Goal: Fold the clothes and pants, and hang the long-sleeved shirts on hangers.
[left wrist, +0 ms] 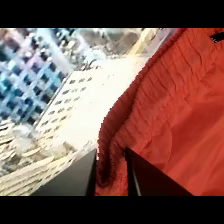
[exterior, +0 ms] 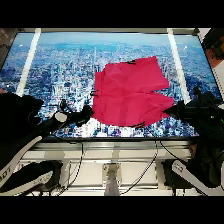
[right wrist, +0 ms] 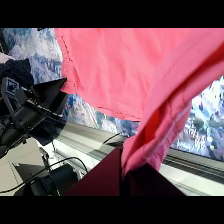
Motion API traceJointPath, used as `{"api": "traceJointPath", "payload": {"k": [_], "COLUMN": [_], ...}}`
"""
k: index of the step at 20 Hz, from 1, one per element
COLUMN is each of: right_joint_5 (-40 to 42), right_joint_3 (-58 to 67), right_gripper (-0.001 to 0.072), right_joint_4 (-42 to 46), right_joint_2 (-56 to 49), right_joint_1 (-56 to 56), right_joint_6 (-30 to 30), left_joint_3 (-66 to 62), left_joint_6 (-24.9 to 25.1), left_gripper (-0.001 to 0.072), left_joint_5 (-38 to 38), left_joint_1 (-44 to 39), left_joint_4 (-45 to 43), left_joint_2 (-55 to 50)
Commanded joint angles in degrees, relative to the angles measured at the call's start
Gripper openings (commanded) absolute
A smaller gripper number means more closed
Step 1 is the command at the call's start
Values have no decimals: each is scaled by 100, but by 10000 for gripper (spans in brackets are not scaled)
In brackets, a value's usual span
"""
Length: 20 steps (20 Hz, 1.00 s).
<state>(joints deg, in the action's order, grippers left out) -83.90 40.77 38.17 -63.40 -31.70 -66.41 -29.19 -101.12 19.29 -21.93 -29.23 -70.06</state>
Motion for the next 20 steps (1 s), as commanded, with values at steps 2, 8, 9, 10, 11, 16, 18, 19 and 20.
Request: {"api": "traceJointPath", "payload": {"k": [2, 8, 9, 10, 11, 16, 18, 19, 20], "right_joint_5": [313, 813, 920, 964, 953, 1036, 1075, 1075, 1067], "right_joint_3": [4, 4, 4, 4, 4, 7, 7, 7, 7], "right_gripper": [9, 9, 8, 9, 8, 9, 9, 10, 9], "right_joint_4": [98, 396, 350, 212, 20, -540, -603, -688, -857], "right_joint_2": [-2, -2, -2, -2, -2, 0, 0, 0, 0], "right_joint_1": [2, 2, 2, 2, 2, 2, 2, 2, 2], "right_joint_6": [9, 4, 2, -13, -13, -7, -7, -9, -11], "left_joint_3": [-133, -144, -149, -151, -155, -155, -155, -155, -155], "left_joint_6": [20, -2, 0, 0, 0, 7, 7, 4, 2], "left_gripper": [45, 19, 19, 19, 19, 20, 20, 20, 20], "left_joint_5": [-46, -986, -1099, -1150, -1165, -1263, -1412, -1508, -1613], "left_joint_1": [-15, -15, -15, -15, -17, -17, -17, -17, -17], "left_joint_4": [37, 39, 35, 37, 37, -238, -577, -752, -866], "left_joint_2": [-83, -76, -66, -42, -4, 404, 697, 852, 1023]}}
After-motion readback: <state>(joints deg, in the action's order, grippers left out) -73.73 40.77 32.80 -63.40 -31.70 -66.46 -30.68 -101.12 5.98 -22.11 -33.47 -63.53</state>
